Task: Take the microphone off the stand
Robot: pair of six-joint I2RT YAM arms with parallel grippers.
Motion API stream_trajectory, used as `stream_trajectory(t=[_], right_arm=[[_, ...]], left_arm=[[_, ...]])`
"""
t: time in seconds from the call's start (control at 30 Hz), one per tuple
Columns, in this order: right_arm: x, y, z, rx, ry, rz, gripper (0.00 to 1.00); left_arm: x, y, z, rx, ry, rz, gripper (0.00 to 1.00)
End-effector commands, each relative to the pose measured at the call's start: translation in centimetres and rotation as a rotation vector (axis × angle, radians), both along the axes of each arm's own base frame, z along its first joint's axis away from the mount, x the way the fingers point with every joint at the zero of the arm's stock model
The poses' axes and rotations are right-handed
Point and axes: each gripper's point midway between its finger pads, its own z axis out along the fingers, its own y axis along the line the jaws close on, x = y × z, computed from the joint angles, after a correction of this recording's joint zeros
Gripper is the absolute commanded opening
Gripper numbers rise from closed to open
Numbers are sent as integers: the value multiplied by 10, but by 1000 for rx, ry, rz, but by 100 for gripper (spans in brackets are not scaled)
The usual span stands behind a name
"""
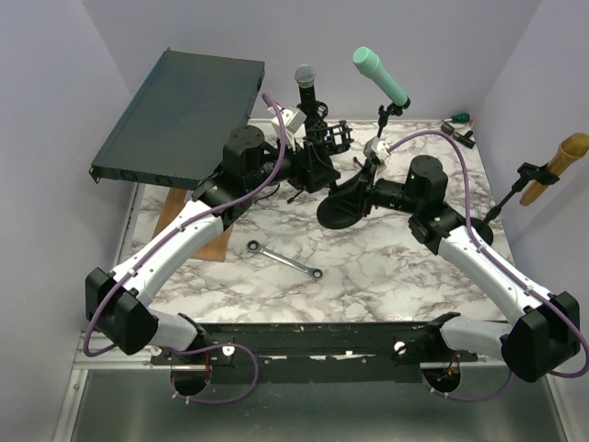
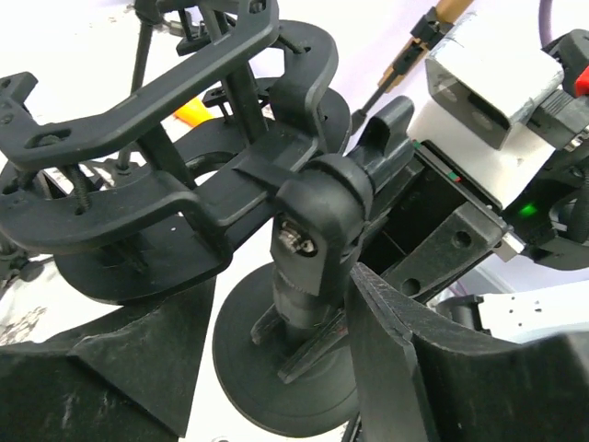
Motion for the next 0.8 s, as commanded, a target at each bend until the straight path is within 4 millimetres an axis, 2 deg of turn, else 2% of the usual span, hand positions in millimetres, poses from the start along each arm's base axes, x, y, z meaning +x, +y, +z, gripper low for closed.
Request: stream_trajectory(t=[0.0,0.27,0.3,0.37,0.4,0.6,0.77], right_arm=[[-3,1,18,41,-84,24,1],[-5,1,16,43,-84,30,1],[-6,1,16,43,-86,30,1],[-5,0,16,42,-89,25,1],[-4,0,16,41,-93,18,1],[6,-9,7,8,-99,-63,29],[13,-15,2,-14,-101,-114,69]], left_arm=[[-10,-11,19,-53,-7,-82,54],[-9,-17,11,-35,-9,-116,28],[-8,-18,11,-32,-14,-122,23],[-9,-20,9,-23,-28,-136,0],[-9,-20,7,-15,-38,-140,0],[-3,-11,-7,41,-159,-100,0],[1,-3,-14,87,-241,-67,0]])
